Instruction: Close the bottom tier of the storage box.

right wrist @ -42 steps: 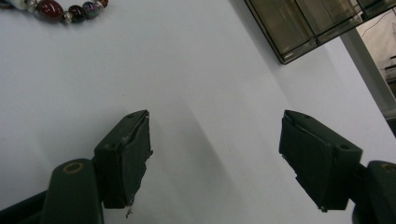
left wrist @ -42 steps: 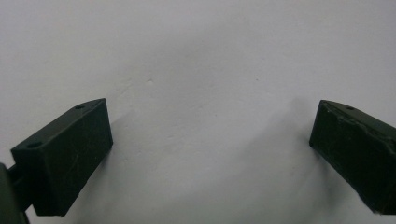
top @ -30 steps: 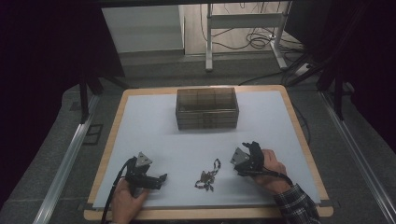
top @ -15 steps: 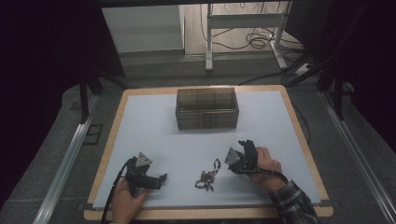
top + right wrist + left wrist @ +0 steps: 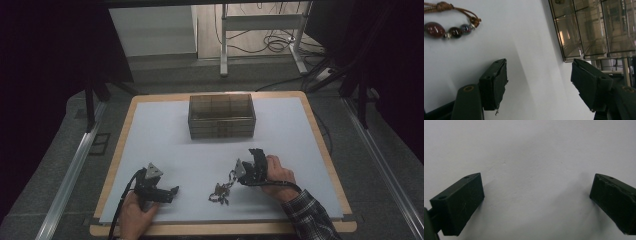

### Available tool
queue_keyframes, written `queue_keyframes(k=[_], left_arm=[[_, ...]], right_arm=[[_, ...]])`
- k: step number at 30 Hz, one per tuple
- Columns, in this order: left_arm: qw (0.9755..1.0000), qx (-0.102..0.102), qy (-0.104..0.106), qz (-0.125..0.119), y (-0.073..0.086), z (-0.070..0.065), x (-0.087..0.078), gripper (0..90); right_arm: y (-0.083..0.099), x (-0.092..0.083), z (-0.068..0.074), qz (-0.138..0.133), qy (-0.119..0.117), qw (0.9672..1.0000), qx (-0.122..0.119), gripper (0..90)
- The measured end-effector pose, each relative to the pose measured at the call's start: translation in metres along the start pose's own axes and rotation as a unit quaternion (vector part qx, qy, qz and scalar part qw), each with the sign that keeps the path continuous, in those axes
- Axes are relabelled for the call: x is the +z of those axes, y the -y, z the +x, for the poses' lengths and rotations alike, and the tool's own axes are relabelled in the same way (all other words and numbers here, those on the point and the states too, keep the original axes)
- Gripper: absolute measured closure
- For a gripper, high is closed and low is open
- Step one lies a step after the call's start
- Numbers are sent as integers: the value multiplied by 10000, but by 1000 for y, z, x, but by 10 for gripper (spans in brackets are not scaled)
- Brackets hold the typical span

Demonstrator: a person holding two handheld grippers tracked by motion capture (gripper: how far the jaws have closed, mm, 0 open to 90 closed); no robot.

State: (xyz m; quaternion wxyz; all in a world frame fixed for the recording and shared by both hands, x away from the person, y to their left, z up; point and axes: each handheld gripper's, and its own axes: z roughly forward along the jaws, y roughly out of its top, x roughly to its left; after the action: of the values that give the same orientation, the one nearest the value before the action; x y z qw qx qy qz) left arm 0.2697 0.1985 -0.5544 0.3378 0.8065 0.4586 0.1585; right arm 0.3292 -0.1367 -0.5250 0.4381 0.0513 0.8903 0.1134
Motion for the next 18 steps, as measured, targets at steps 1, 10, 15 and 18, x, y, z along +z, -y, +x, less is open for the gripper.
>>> queue_keyframes(k=[1, 10, 15, 18], left_arm=[[10000, 0, 0, 0, 0, 0, 0, 0], [10000, 1, 0, -5, 0, 0, 0, 0], [10000, 0, 0, -6, 0, 0, 0, 0], [10000, -1, 0, -6, 0, 0, 0, 0]], right_arm=[[-1, 1, 0, 7, 8, 10000, -31, 290], [-10, 5, 3, 92, 153, 9995, -278, 315], [-16, 8, 5, 135, 245, 9986, -448, 331], [-17, 10, 5, 157, 296, 9981, -516, 334]])
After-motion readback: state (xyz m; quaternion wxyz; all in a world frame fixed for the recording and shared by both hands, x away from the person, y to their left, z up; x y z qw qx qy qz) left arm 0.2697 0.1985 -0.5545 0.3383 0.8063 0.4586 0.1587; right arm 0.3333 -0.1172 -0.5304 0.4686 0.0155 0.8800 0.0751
